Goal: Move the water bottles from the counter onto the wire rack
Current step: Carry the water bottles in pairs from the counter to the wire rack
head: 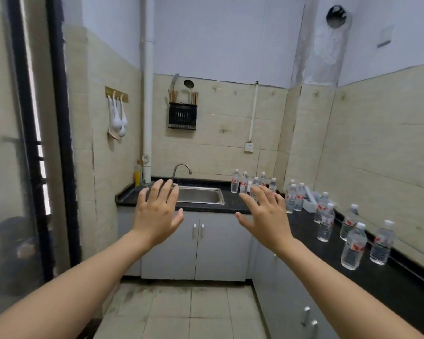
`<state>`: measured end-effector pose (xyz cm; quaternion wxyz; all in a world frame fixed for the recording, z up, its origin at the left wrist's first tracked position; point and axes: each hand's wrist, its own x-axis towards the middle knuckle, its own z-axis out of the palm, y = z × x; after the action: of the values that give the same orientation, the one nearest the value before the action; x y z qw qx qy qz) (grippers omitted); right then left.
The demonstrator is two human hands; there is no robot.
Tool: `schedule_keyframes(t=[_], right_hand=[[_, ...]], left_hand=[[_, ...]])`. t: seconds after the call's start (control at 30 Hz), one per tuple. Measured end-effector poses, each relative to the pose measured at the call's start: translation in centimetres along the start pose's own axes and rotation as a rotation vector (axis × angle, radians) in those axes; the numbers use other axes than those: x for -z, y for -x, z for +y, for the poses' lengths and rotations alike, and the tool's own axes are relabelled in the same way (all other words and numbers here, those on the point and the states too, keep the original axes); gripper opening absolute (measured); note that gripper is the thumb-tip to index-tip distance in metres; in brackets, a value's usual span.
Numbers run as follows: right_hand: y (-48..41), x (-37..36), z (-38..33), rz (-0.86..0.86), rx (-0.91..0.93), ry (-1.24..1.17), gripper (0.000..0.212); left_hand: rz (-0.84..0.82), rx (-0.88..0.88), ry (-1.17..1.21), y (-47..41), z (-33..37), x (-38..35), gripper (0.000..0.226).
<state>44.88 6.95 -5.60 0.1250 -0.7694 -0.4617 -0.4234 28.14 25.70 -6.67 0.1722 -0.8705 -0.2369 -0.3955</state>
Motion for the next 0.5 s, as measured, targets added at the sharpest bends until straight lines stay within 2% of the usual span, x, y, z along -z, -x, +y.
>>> schedule_keyframes(t=[0.13,0.5], right_hand=[[-1.8,-5.0,0.3,-0.049,-0.04,-0.019,0.04],[-4.9,-22.1,0.9,-0.284,-0.055,-0.14,0.046]], left_hand=[[-0.017,0.007,0.034,-1.7,-1.2,-4.5,0.053],[-0.239,0.062,0.068,-3.4,-3.5,-20.6,0.051]])
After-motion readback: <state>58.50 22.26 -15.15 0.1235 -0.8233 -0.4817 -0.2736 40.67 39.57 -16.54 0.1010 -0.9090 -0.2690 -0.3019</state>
